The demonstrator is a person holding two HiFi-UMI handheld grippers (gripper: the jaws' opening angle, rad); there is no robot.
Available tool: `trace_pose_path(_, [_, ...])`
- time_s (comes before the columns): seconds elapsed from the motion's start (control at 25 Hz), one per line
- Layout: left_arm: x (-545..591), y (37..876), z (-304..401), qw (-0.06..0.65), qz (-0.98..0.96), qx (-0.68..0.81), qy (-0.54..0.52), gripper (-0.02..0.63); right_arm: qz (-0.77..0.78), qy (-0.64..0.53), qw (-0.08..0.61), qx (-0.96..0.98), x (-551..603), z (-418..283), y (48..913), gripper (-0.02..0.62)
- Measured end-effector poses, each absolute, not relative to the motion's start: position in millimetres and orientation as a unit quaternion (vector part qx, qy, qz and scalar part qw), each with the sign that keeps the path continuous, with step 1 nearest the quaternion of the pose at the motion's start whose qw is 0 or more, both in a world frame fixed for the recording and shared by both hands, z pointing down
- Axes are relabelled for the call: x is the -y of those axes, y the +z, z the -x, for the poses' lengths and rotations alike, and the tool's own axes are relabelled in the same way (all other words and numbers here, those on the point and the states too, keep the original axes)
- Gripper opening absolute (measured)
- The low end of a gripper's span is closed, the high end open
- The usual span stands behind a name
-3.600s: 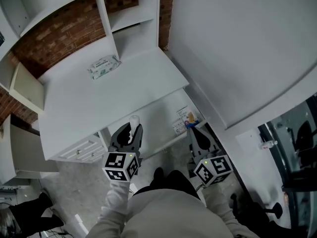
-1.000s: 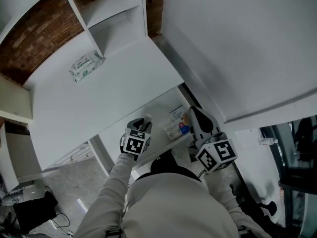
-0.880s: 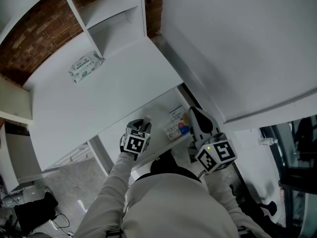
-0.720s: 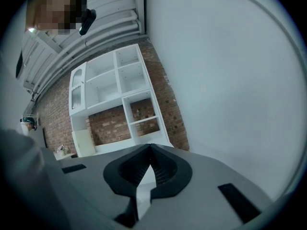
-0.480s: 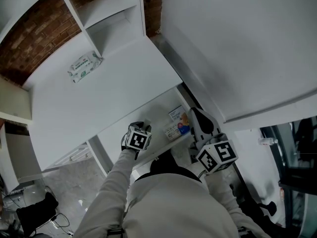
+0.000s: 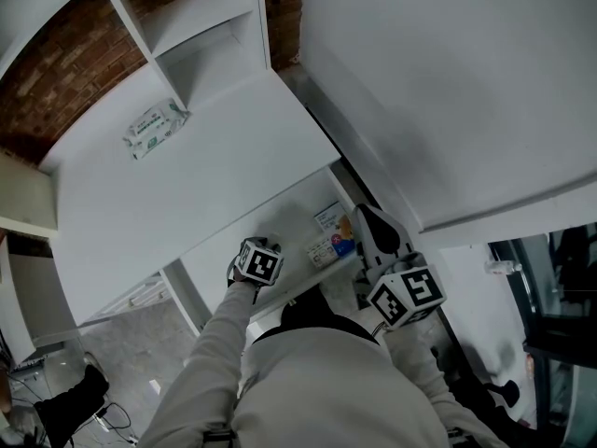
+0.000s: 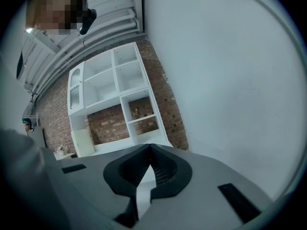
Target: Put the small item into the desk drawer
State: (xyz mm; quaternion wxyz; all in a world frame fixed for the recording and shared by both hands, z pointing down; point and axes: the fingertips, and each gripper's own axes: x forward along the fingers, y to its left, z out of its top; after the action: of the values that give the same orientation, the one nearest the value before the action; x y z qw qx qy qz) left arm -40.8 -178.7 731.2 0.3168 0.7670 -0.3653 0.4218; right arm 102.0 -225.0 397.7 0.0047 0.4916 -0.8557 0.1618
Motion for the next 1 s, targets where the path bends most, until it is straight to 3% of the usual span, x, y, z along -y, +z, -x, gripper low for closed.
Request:
trace_pose_path(0.6, [179, 740, 46, 0.322, -0.752, 0.360, 0.449, 0.139, -0.490, 0.166, 0.010, 0.856, 229, -105, 403, 0.028])
trace_pose_path(1.0, [194, 711, 48, 0.313, -0.770, 0.393, 0.395, 0.176, -0.476, 0.168, 0.008, 0.863, 229, -96, 404, 0.028])
